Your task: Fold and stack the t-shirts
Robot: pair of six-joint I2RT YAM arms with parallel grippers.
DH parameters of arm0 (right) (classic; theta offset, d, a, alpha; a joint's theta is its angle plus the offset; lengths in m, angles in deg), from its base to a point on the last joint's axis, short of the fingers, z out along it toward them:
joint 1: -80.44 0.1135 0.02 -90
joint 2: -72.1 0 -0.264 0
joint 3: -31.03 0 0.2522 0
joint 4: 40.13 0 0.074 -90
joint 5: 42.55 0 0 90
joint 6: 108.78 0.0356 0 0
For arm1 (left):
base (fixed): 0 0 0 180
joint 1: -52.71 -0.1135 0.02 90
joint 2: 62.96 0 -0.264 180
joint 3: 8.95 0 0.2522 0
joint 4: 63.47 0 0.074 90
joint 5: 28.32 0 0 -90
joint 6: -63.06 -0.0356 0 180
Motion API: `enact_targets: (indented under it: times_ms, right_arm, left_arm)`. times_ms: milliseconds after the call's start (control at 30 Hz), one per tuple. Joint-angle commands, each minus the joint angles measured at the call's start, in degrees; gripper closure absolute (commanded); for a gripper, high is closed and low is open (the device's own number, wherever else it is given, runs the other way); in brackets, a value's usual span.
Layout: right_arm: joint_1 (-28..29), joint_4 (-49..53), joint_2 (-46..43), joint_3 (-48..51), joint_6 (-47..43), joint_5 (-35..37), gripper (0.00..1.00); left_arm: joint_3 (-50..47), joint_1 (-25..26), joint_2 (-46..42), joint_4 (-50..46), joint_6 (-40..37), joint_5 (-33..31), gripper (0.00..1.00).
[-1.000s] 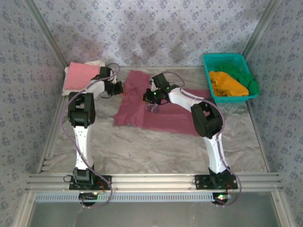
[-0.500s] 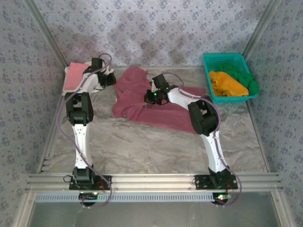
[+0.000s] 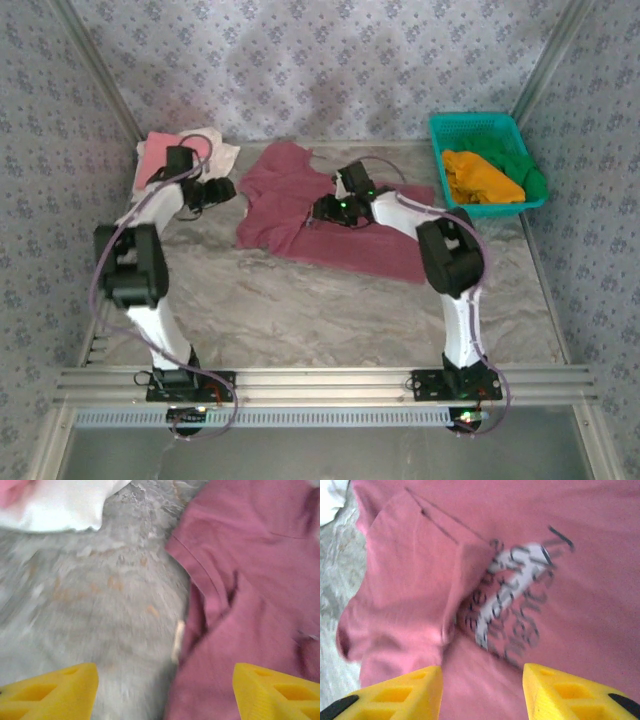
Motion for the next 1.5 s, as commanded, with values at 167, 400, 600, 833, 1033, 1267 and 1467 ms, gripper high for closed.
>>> enact_targets:
  times_ms: [167,400,600,833,1033,1267,1467]
  right_arm:
    - [-4.6,-1.4,-17.6,23.1,1.0,5.1,0.49]
    - [-9.3,0.8,-20.9,28.4,1.3,6.6,0.57]
    - [-10.8,-0.8,-21.7,29.2,2.1,5.8,0.58]
    - [-12.7,-0.6,-20.2,30.8,4.4,6.2,0.61]
    - [-14.8,-1.7,-19.5,34.9,8.4,7.5,0.65]
    - [-18.5,-3.1,-18.3,37.5,10.2,7.5,0.66]
    - [-20.5,-5.8,-20.1,42.9,14.9,6.0,0.66]
  left_arm:
    - [-22.8,3.5,-16.4,8.1,4.7,4.6,0.33]
    - [-25.0,8.3,-10.0,13.2,7.1,7.4,0.37]
    - [-20.0,10.0,-0.8,15.9,8.1,7.8,0.36]
    - [-15.9,9.8,3.6,13.3,7.2,1.8,0.49]
    - [-15.4,7.7,1.9,10.4,6.8,-2.7,0.9]
    - [-13.7,6.0,-1.5,1.1,3.9,-6.7,1.0]
    - [-17.3,5.4,-5.3,-5.5,4.9,-6.6,1.0]
